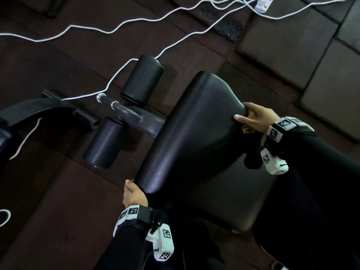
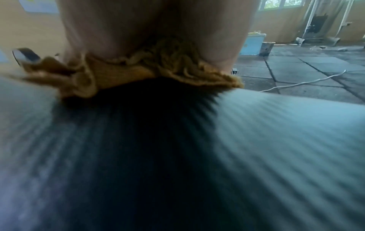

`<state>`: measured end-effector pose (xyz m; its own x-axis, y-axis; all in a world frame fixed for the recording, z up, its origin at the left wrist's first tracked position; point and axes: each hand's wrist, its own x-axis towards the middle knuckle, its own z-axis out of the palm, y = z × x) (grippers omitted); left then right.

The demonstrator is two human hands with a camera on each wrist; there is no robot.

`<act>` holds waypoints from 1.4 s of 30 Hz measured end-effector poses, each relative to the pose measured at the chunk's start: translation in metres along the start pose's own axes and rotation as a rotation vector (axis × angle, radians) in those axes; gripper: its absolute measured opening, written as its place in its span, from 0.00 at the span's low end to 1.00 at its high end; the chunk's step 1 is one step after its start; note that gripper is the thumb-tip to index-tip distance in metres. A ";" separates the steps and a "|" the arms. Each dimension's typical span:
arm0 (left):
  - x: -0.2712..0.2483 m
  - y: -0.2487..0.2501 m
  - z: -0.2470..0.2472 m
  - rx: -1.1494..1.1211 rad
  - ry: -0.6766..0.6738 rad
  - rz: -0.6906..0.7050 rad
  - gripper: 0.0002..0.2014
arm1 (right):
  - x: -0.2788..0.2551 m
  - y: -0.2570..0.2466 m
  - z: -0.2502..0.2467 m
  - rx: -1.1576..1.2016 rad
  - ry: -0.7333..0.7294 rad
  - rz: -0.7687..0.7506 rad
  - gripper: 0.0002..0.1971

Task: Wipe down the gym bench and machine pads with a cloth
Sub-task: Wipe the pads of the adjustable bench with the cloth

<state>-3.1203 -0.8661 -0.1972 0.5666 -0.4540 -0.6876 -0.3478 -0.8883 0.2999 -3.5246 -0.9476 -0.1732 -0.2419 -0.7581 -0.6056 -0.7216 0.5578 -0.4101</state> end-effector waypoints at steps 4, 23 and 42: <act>0.000 0.001 -0.001 0.021 -0.010 0.006 0.25 | 0.023 -0.025 0.005 -0.012 0.023 -0.095 0.34; 0.003 -0.001 -0.001 0.114 0.022 0.048 0.30 | -0.048 0.072 0.001 0.016 0.077 0.035 0.24; 0.023 -0.010 -0.006 0.220 -0.049 0.076 0.33 | -0.186 0.084 0.143 0.711 0.471 0.383 0.31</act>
<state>-3.0991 -0.8682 -0.2123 0.4975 -0.5106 -0.7012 -0.5454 -0.8128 0.2048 -3.4470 -0.7119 -0.1929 -0.7316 -0.4517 -0.5106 -0.0096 0.7558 -0.6547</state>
